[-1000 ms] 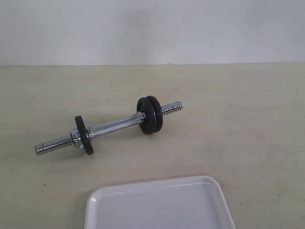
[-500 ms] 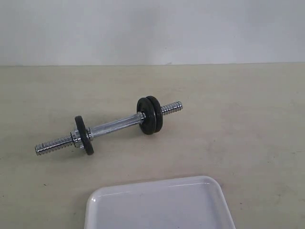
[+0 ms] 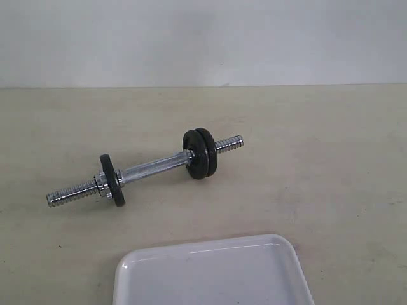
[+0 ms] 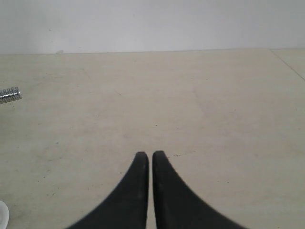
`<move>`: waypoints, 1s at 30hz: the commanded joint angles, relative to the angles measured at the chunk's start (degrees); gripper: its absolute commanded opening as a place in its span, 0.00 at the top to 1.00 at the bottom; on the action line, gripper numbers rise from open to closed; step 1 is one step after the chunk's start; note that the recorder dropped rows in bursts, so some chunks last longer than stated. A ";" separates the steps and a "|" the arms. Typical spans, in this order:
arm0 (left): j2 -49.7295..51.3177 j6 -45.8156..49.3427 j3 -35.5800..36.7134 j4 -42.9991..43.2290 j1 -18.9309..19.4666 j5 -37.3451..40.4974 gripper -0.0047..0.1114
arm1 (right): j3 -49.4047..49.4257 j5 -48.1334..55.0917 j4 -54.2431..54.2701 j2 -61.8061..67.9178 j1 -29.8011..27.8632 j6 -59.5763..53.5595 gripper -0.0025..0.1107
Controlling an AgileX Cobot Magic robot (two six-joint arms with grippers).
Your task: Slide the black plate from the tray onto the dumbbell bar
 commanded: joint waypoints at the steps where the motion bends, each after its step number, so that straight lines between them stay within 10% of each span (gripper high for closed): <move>1: -0.10 0.16 0.23 -0.19 0.11 0.05 0.92 | -0.02 -0.90 0.03 -0.28 -0.50 -0.01 0.97; 25: -0.10 4.69 0.23 2.58 0.21 -2.96 0.92 | -0.02 -0.90 0.03 -0.28 -0.50 -0.01 0.97; 30: -0.10 5.80 1.64 -0.96 7.41 -3.82 0.92 | -0.02 -0.90 0.03 -0.28 -0.50 -0.01 0.97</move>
